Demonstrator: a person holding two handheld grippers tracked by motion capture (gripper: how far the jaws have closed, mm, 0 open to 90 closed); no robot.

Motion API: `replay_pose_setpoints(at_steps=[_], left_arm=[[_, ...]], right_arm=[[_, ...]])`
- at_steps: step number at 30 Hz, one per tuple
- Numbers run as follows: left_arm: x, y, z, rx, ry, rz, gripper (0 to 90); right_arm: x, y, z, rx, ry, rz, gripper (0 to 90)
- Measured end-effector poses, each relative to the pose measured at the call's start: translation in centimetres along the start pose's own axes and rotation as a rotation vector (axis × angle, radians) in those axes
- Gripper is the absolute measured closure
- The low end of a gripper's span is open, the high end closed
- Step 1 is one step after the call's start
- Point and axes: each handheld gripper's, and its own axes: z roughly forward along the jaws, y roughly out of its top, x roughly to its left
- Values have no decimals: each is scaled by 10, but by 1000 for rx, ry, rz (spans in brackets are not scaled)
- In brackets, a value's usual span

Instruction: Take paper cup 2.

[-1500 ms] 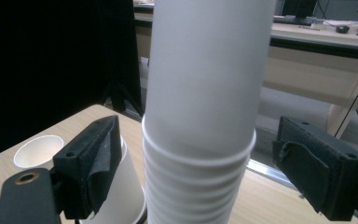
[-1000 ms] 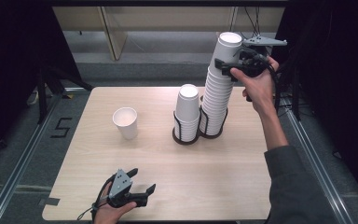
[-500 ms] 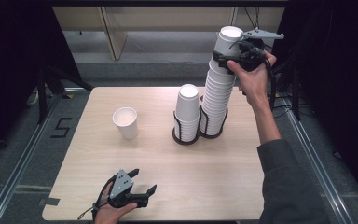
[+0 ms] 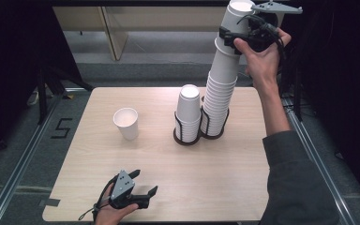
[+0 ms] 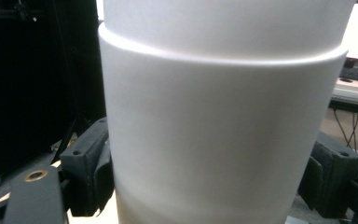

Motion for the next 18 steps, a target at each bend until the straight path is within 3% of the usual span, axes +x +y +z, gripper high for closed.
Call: replay_pose_setpoints(at_steps=[7, 14, 18], left_arm=[[0, 1, -1, 8, 2, 1, 145], [0, 0, 1, 3, 1, 2, 146], [1, 0, 2, 5, 3, -3, 146]], right_arm=[[-11, 4, -21, -10, -16, 4, 190], [-25, -10, -50, -30, -19, 6, 190], [-30, -20, -65, -11, -26, 11, 190]])
